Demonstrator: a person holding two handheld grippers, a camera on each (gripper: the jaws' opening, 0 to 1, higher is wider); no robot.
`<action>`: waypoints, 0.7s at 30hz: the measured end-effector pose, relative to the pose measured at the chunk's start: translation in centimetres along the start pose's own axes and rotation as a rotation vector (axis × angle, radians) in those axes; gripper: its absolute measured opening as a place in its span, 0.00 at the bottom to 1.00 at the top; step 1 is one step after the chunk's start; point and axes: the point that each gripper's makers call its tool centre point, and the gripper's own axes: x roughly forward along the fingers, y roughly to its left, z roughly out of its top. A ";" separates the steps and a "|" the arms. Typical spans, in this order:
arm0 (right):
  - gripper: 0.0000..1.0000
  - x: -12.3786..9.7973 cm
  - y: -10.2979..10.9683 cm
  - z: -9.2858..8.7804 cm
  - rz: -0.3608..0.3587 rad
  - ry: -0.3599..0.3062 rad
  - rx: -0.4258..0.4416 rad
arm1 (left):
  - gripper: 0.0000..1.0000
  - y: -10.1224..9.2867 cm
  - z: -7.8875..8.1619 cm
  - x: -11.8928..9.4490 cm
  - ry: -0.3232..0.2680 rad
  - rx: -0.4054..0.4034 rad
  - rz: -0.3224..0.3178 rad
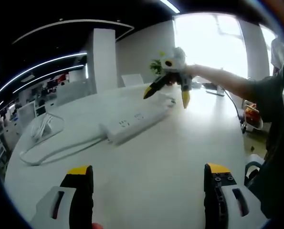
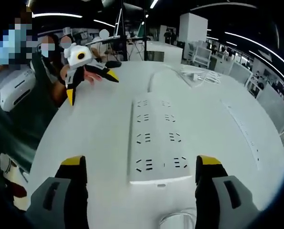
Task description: Straighten the power strip on the desk, plug the charger into it
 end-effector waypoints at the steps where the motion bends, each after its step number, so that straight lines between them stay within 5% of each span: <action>1: 0.94 -0.1 0.1 -0.1 -0.001 -0.001 0.001 | 1.00 0.0 0.0 0.0 0.001 0.001 0.000; 21: 0.99 -1.9 0.4 0.3 -0.046 -0.083 0.039 | 1.00 -0.2 0.3 -0.1 0.007 0.011 -0.007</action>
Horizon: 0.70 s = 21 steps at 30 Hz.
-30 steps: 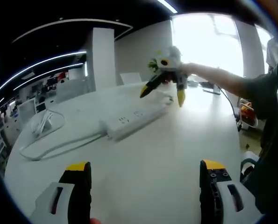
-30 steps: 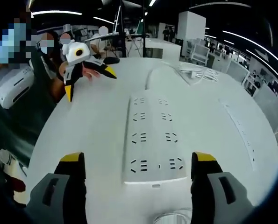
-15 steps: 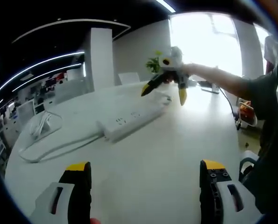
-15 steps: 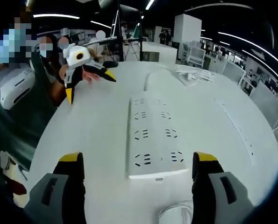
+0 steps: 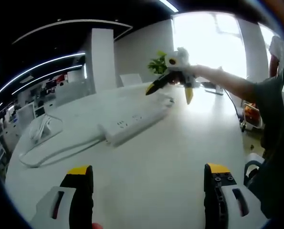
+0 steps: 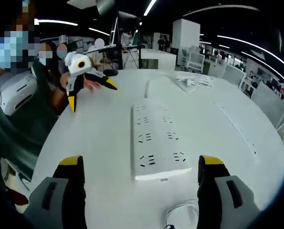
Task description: Straighten the power strip on the desk, plug the charger into it
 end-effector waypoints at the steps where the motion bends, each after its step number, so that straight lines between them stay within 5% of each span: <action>1: 0.99 -0.1 0.0 0.0 -0.001 -0.004 0.002 | 1.00 0.0 0.0 0.0 0.000 0.001 -0.001; 21: 0.99 -1.9 0.6 -0.5 -0.058 -0.091 0.046 | 1.00 -0.4 0.1 0.2 0.006 0.009 -0.013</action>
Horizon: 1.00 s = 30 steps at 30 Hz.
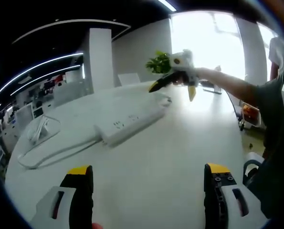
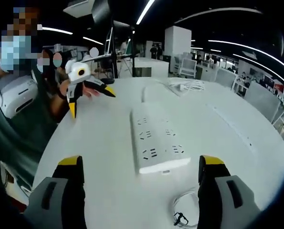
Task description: Straighten the power strip on the desk, plug the charger into it
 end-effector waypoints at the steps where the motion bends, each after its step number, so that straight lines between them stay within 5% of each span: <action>1: 0.99 -0.1 0.0 0.0 -0.006 -0.007 0.002 | 1.00 0.0 0.0 0.0 0.000 -0.001 -0.001; 30: 1.00 -3.0 1.0 -1.0 -0.134 -0.157 0.054 | 1.00 -0.1 -0.2 0.1 -0.006 -0.005 -0.003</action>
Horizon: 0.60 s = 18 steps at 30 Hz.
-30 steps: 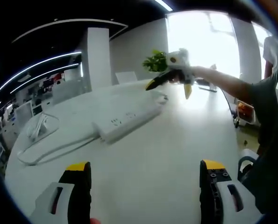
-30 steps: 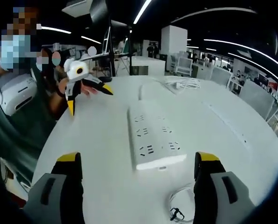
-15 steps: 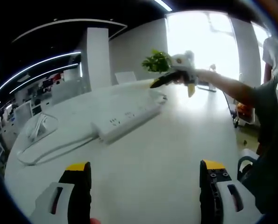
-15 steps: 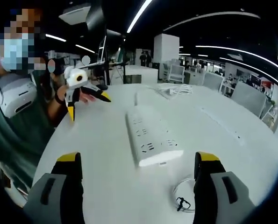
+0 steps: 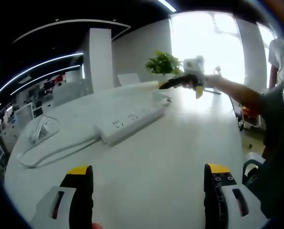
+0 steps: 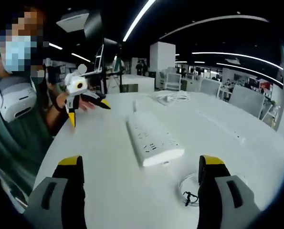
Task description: Straighten the power strip on the desk, plug the charger into it
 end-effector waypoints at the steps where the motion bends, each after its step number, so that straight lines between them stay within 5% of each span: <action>1: 1.00 -0.1 0.0 0.0 -0.002 -0.002 0.000 | 1.00 0.0 0.0 0.0 0.002 0.001 0.001; 18: 0.99 -1.7 0.3 -0.7 -0.067 -0.059 0.024 | 1.00 -0.1 -0.2 0.3 0.004 0.004 -0.006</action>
